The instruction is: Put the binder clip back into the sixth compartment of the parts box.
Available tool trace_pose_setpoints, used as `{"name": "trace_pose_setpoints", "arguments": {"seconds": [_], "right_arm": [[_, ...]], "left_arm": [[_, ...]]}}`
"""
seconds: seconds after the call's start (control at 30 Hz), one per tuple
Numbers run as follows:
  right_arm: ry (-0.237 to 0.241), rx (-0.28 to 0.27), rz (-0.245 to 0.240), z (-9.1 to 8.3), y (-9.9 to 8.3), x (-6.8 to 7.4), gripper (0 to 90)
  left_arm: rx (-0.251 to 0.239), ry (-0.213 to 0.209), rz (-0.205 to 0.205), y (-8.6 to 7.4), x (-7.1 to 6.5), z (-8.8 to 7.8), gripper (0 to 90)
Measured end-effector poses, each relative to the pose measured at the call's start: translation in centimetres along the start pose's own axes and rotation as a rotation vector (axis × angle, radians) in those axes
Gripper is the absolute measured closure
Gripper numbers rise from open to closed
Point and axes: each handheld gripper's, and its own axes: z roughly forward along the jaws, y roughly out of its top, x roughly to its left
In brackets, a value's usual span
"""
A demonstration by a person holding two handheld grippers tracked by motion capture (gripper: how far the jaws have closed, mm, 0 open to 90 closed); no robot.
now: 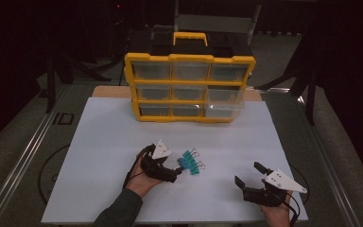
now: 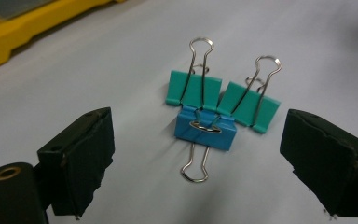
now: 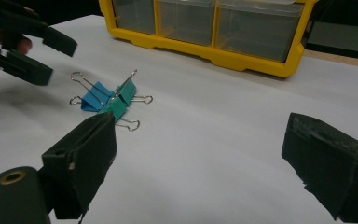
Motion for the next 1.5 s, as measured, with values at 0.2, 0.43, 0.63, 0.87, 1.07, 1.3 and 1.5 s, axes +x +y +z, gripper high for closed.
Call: {"name": "trace_pose_setpoints", "arguments": {"seconds": [0.2, 0.43, 0.63, 0.87, 1.07, 1.3, 1.5], "right_arm": [[0.000, 0.000, 0.000, 0.0, 0.0, 0.0, 10.1], [0.001, 0.000, 0.001, 0.0, 0.0, -0.1, 10.1], [0.001, 0.002, 0.002, 0.0, 0.0, -0.1, 10.1], [0.001, 0.005, -0.001, 0.1, 0.0, -0.1, 10.1], [0.001, 0.005, -0.001, 0.1, 0.0, -0.1, 10.1], [0.003, 0.005, 0.002, 0.1, 0.0, 0.0, 10.1], [0.001, 0.005, 0.001, 0.1, 0.0, -0.1, 10.2]], "left_arm": [[0.045, -0.023, 0.014, 0.1, 0.2, 1.5, 14.8], [0.114, -0.035, 0.071, 0.3, -0.4, 3.1, 16.9], [0.131, -0.029, 0.110, 0.6, -0.6, 3.6, 28.0], [0.170, -0.022, 0.162, 0.9, -0.8, 4.0, 44.5], [0.177, -0.021, 0.176, 0.8, -0.8, 3.9, 49.4], [0.170, -0.018, 0.167, 0.8, -0.5, 3.2, 50.1], [0.142, -0.025, 0.143, 1.0, -0.2, 2.3, 50.1]]}}
